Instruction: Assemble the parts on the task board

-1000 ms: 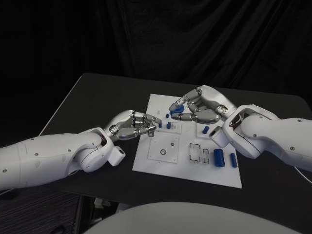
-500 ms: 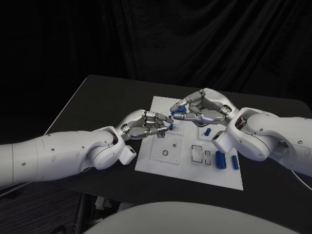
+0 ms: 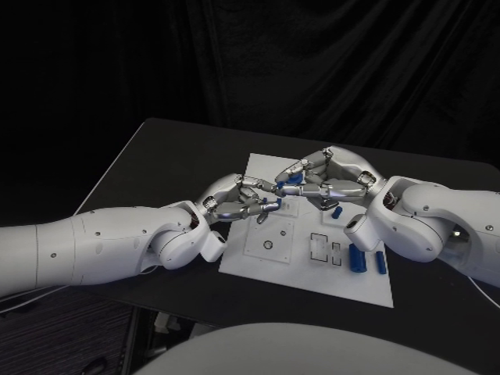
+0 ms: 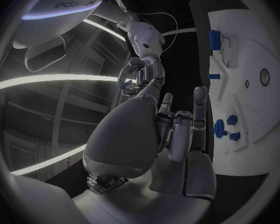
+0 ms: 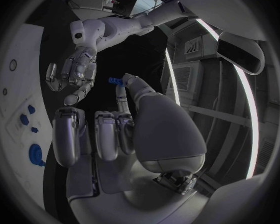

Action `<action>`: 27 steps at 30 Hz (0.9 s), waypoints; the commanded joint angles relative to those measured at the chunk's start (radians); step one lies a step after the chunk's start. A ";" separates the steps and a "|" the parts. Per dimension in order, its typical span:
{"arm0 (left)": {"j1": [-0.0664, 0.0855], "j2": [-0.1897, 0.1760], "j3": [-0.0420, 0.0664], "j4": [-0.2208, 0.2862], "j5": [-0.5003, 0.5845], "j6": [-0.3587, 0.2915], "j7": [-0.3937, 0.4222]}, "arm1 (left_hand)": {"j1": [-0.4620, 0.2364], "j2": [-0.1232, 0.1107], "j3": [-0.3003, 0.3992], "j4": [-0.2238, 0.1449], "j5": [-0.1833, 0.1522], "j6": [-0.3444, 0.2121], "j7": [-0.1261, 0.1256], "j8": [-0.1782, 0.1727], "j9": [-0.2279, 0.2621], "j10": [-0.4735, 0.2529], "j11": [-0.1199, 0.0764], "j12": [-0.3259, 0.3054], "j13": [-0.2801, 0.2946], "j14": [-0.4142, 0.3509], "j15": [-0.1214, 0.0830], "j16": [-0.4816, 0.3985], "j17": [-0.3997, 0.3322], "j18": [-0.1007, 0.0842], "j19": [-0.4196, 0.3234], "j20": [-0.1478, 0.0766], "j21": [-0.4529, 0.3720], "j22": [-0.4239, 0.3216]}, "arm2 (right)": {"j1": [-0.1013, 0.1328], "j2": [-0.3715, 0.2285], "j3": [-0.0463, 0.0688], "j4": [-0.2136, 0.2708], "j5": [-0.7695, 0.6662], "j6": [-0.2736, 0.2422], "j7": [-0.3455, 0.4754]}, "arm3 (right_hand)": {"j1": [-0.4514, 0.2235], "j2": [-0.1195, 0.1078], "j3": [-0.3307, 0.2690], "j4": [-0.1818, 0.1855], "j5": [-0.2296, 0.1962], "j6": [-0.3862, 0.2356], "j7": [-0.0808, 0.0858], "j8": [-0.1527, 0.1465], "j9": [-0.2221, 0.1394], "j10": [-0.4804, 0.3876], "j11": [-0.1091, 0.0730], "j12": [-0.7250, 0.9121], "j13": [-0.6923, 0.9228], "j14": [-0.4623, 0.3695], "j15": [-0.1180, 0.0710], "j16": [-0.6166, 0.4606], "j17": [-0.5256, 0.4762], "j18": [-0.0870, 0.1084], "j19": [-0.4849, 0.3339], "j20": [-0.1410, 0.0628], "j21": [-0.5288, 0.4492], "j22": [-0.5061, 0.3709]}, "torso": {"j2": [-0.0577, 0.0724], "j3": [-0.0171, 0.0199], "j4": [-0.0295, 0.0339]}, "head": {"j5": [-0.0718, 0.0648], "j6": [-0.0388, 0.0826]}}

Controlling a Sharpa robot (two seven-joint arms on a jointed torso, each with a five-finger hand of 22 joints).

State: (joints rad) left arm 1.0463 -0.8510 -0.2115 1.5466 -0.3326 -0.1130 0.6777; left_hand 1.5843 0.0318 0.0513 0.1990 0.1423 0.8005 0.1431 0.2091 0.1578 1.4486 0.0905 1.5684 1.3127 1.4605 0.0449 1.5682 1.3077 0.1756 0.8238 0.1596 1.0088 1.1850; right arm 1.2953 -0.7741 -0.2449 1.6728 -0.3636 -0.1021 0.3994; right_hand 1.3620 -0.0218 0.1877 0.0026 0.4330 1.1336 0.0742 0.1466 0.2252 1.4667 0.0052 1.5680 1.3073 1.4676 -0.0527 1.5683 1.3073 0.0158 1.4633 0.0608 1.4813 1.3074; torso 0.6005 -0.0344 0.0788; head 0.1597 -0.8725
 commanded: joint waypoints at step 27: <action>0.002 0.016 0.001 -0.006 -0.015 0.140 0.052 | -0.143 0.014 -0.292 0.066 -0.095 -0.057 0.019 -0.061 -0.031 -0.264 0.002 -0.175 -0.007 0.110 0.001 0.003 0.263 -0.113 0.474 0.000 0.398 0.271 | -0.004 -0.008 -0.001 -0.020 0.043 0.063 -0.029 | 0.005 0.020 -0.011 0.007 -0.004 -0.013 0.002 -0.001 0.068 0.104 0.001 0.003 0.264 0.103 0.003 0.003 0.263 0.013 0.047 -0.001 -0.011 0.225 | -0.004 0.0017 0.0012 | 0.013 0.000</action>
State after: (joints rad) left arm 1.0463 -0.8376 -0.2113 1.5385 -0.3144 -0.0099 0.6799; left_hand 1.4570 0.0571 -0.2313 0.2596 0.0505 0.7427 0.1539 0.1509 0.1257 1.2041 0.0894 1.3979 1.2949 1.4668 0.0424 1.5682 1.3080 0.0396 1.3378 0.1583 1.4315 1.3079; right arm 1.2938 -0.7806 -0.2459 1.6535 -0.3272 -0.0529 0.3866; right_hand 1.3660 -0.0152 0.1806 0.0068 0.4319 1.1217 0.0789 0.1433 0.2253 1.4666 0.0053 1.5680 1.3079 1.4675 -0.0526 1.5683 1.3073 0.0158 1.4633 0.0608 1.4752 1.3073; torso 0.5962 -0.0332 0.0803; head 0.1740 -0.8725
